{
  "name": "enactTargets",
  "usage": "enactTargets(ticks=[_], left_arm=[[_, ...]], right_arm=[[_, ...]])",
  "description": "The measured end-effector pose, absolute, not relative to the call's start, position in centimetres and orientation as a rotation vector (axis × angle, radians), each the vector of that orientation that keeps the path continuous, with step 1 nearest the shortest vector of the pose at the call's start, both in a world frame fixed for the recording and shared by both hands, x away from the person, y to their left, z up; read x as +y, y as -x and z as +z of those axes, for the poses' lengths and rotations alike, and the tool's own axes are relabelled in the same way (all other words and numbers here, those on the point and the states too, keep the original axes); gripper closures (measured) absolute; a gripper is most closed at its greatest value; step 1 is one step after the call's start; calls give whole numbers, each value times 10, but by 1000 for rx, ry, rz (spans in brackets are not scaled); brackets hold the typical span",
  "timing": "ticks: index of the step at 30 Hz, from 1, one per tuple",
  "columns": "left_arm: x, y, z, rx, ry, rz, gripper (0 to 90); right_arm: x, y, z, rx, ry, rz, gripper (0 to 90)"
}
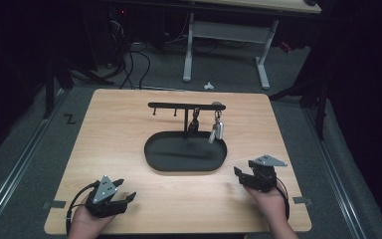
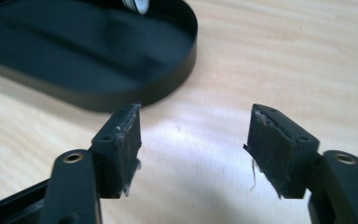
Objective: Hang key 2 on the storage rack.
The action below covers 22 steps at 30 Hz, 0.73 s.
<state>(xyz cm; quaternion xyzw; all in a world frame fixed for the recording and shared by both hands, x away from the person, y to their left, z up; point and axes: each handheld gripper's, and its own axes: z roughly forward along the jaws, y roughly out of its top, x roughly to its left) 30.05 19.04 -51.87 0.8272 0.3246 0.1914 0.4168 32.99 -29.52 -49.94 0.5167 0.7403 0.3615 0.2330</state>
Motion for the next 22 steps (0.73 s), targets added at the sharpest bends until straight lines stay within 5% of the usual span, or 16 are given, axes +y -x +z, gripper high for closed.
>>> enactTargets(ticks=[22], left_arm=[[186, -306, -512, 812, -2046, 558, 345]], right_arm=[[-307, -307, -513, 1998, -1408, 1011, 264]])
